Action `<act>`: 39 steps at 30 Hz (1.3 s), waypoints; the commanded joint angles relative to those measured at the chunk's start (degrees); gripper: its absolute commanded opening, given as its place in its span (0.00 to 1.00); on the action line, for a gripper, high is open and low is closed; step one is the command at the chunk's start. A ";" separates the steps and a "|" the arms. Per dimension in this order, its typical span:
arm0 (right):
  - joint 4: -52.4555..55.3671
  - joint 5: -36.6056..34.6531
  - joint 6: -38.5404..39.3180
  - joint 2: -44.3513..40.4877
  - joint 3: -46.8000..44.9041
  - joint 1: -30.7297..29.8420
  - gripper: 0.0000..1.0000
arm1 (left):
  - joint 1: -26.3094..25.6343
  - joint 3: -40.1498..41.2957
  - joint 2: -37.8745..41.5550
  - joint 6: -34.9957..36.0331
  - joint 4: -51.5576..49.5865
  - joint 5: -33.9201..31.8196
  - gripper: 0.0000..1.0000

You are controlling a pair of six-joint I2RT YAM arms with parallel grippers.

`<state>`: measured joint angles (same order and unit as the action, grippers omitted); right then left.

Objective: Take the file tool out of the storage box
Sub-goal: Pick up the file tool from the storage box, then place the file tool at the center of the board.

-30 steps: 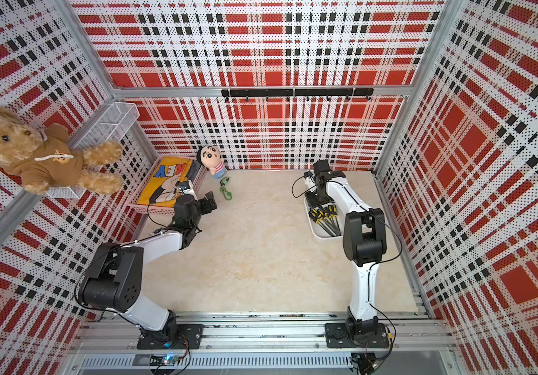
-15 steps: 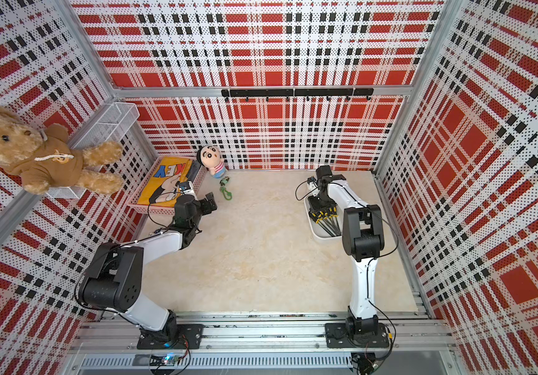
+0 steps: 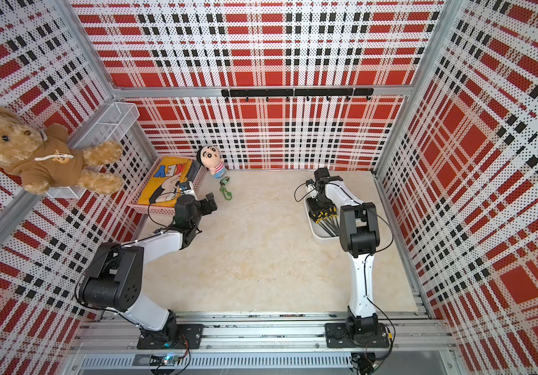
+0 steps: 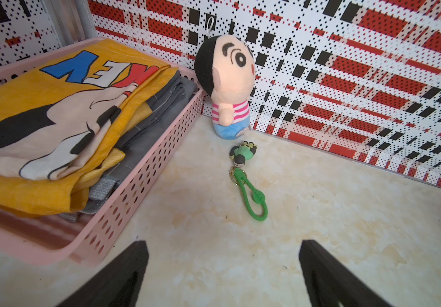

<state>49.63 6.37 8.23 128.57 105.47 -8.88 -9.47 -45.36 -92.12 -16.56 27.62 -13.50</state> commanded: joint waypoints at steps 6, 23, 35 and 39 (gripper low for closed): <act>0.43 -0.19 -0.37 0.50 1.95 -0.21 0.12 | -0.50 -0.69 -0.26 -0.14 -0.13 0.29 0.95; 2.47 -0.69 -25.40 -7.20 17.57 -6.93 0.03 | -0.46 -0.96 -0.62 -1.12 -0.19 0.92 0.95; -2.08 -3.32 -39.52 0.17 10.30 -16.67 0.00 | -0.34 0.05 0.89 -0.48 -1.15 -0.03 0.95; -1.66 -6.94 -38.86 0.17 7.14 -16.60 0.00 | -0.28 0.32 1.17 -0.49 -1.25 -0.13 0.96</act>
<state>48.56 3.16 -29.50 129.19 113.25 -26.06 -9.47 -45.36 -92.20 -17.58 27.33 -13.50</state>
